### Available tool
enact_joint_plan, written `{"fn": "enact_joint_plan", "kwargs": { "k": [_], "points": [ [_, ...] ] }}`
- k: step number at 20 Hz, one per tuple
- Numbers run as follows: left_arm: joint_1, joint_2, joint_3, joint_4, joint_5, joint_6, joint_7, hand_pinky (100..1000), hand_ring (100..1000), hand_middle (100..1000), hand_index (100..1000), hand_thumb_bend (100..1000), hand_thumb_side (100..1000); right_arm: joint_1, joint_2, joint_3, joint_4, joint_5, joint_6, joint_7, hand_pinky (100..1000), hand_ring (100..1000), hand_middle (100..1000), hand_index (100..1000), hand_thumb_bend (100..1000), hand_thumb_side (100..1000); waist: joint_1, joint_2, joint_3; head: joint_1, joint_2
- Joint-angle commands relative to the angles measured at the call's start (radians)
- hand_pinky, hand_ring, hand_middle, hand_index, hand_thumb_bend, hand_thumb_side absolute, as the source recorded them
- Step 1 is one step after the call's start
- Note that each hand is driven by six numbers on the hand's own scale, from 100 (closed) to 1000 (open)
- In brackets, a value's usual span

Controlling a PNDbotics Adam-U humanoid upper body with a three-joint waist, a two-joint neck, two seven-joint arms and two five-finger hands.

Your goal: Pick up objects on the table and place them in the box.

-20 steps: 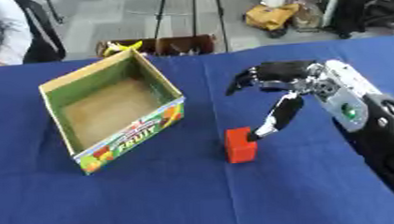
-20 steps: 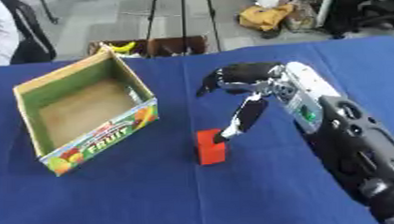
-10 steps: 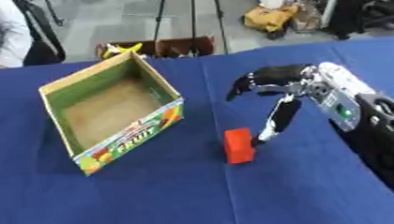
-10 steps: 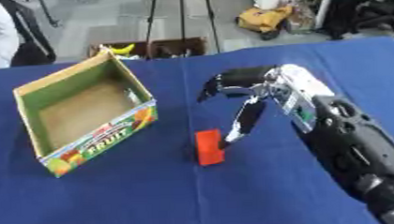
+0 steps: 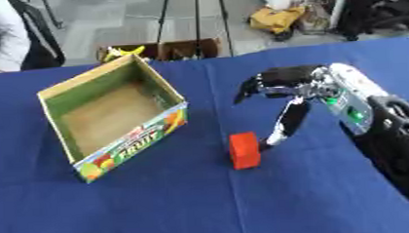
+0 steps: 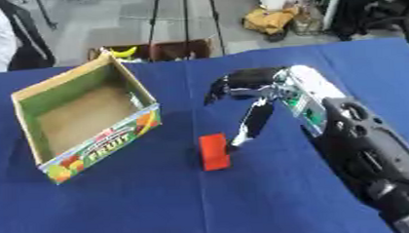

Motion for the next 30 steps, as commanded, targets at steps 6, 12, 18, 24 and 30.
{"fn": "enact_joint_plan", "kwargs": {
  "k": [6, 12, 18, 24, 30],
  "points": [
    [-0.009, 0.034, 0.003, -0.020, 0.007, 0.006, 0.006, 352, 578, 659, 900, 496, 864, -0.028, 0.002, 0.010, -0.019, -0.029, -0.333, 0.329, 751, 796, 770, 869, 683, 530, -0.003, -0.025, -0.017, 0.005, 0.012],
    [-0.012, 0.035, 0.002, -0.020, 0.008, 0.008, 0.005, 352, 578, 660, 900, 495, 863, -0.029, 0.014, 0.015, -0.010, -0.034, -0.333, 0.329, 749, 794, 765, 865, 626, 545, -0.003, -0.025, -0.022, 0.004, 0.013],
    [-0.014, 0.033, 0.000, -0.020, 0.010, 0.009, 0.002, 351, 578, 660, 900, 496, 861, -0.024, 0.042, 0.027, 0.005, -0.041, -0.333, 0.329, 743, 786, 738, 853, 528, 564, -0.001, -0.022, -0.019, -0.001, 0.012],
    [-0.019, 0.031, -0.001, -0.020, 0.012, 0.010, -0.001, 351, 579, 661, 900, 497, 860, -0.015, 0.069, 0.053, 0.029, -0.043, -0.333, 0.329, 739, 780, 708, 846, 514, 550, -0.001, -0.017, -0.021, -0.003, 0.012],
    [-0.020, 0.032, -0.002, -0.020, 0.012, 0.011, -0.001, 351, 579, 661, 900, 497, 860, -0.008, 0.071, 0.062, 0.059, -0.014, -0.333, 0.329, 741, 785, 717, 848, 532, 523, -0.001, -0.017, -0.026, 0.000, 0.013]
  ]
}}
